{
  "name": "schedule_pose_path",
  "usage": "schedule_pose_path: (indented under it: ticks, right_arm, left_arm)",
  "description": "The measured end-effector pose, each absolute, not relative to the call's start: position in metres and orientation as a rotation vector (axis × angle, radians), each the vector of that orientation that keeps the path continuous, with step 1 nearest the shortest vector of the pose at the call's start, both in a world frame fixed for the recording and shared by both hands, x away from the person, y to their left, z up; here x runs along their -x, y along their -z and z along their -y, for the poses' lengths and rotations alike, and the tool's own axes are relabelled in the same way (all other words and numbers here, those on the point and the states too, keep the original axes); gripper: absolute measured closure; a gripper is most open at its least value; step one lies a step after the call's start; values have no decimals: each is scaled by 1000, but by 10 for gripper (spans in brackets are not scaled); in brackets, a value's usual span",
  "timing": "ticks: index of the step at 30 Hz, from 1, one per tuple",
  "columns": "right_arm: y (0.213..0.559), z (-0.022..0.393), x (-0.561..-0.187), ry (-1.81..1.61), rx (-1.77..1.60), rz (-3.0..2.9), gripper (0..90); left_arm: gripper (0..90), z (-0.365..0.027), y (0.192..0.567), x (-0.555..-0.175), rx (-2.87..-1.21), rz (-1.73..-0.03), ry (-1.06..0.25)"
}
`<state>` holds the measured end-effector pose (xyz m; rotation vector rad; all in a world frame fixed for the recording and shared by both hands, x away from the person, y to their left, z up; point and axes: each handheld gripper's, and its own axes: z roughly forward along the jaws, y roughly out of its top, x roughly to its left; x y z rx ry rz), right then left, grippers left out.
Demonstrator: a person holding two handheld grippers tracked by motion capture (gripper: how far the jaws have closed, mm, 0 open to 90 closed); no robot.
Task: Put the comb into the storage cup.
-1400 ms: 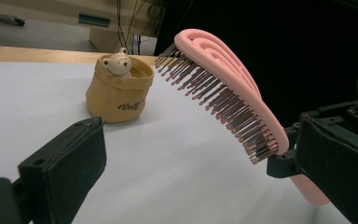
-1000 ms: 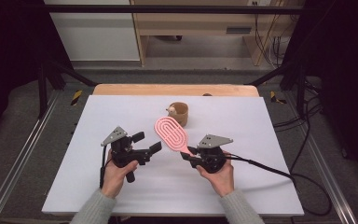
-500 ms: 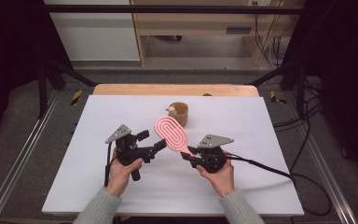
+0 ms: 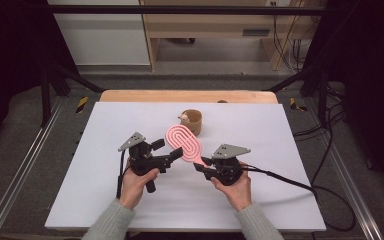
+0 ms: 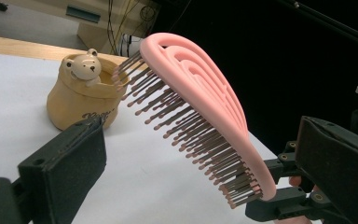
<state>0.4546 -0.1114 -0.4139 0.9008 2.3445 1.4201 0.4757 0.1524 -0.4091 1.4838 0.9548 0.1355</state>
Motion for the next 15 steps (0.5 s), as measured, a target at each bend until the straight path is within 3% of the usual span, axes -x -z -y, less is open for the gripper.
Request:
schedule_pose_path:
  ticks: [15]
  right_arm:
    - [414,111,-454,-1427,-896,-2343,697]
  left_arm:
    - [95,-142,411,-478,-1488,-956,-116]
